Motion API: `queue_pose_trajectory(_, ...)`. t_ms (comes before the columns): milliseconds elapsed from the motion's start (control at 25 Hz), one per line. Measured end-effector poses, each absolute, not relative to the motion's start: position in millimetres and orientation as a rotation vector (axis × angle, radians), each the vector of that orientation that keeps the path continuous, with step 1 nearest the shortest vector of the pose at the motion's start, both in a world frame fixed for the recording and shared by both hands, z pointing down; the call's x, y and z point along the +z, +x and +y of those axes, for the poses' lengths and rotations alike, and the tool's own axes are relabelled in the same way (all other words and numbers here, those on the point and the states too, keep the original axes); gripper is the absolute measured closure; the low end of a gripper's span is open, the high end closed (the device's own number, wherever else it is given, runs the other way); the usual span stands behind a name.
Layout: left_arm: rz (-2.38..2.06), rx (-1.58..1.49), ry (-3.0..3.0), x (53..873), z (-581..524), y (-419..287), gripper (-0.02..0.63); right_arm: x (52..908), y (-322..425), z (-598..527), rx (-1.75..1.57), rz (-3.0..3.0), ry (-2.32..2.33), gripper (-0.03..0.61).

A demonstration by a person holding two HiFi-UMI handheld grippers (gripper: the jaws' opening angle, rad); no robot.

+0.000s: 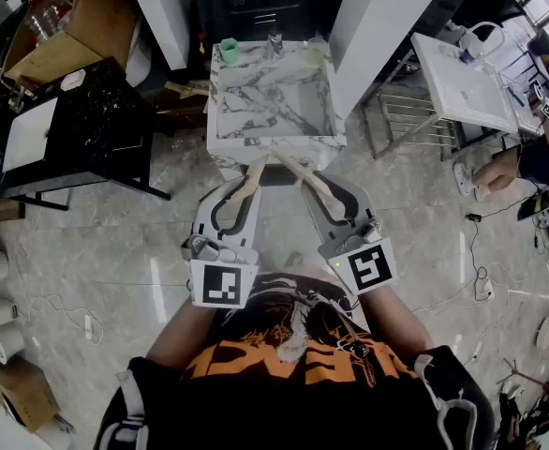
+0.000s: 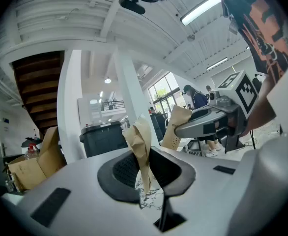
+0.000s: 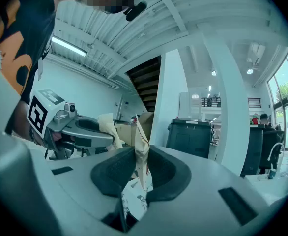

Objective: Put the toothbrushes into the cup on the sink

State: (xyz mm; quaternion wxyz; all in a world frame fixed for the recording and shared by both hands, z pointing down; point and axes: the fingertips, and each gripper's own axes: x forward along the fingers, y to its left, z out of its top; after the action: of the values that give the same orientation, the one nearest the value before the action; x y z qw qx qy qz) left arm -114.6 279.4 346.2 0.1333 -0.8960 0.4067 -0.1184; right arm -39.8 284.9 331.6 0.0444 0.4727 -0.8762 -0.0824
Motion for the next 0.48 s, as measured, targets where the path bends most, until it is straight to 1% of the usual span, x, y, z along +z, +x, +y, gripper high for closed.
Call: queue_pose_trajectory(480,1.15,-0.336,-2.631,354,268,-140,0.541,339,-70,276,-0.241,-2.659,1.44,0.491)
